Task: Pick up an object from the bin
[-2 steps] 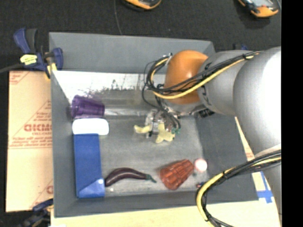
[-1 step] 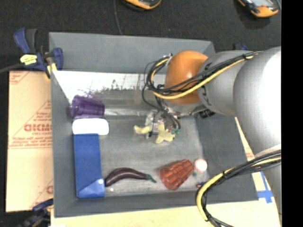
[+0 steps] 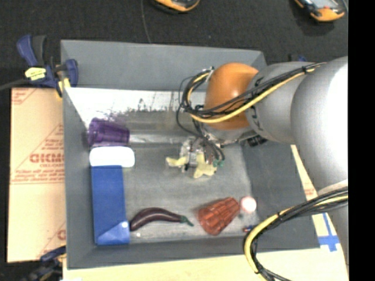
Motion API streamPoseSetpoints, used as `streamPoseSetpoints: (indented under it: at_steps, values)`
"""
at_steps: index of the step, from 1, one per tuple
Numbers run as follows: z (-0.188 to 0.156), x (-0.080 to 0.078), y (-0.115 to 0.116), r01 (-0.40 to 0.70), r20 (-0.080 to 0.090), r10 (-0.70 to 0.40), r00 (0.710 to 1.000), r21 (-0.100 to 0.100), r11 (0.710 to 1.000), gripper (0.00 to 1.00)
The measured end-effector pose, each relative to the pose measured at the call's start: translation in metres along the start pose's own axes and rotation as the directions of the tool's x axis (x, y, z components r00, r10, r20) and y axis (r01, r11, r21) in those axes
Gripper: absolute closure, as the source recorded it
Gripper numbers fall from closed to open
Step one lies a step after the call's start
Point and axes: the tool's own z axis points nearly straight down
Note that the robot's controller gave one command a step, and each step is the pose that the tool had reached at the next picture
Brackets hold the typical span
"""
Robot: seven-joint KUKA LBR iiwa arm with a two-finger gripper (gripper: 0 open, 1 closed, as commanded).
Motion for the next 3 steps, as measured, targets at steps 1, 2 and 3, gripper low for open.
streamPoseSetpoints:
  at_steps: [1,2,3]
  values:
    - [0.001,0.001,-0.009,-0.025,-0.002,0.025,1.0,-0.002,1.0,1.0]
    - [-0.065,0.009,-0.009,-0.01,-0.002,0.01,1.0,0.0,1.0,1.0]
    - [-0.103,0.007,-0.012,-0.012,0.007,0.012,1.0,-0.002,1.0,1.0]
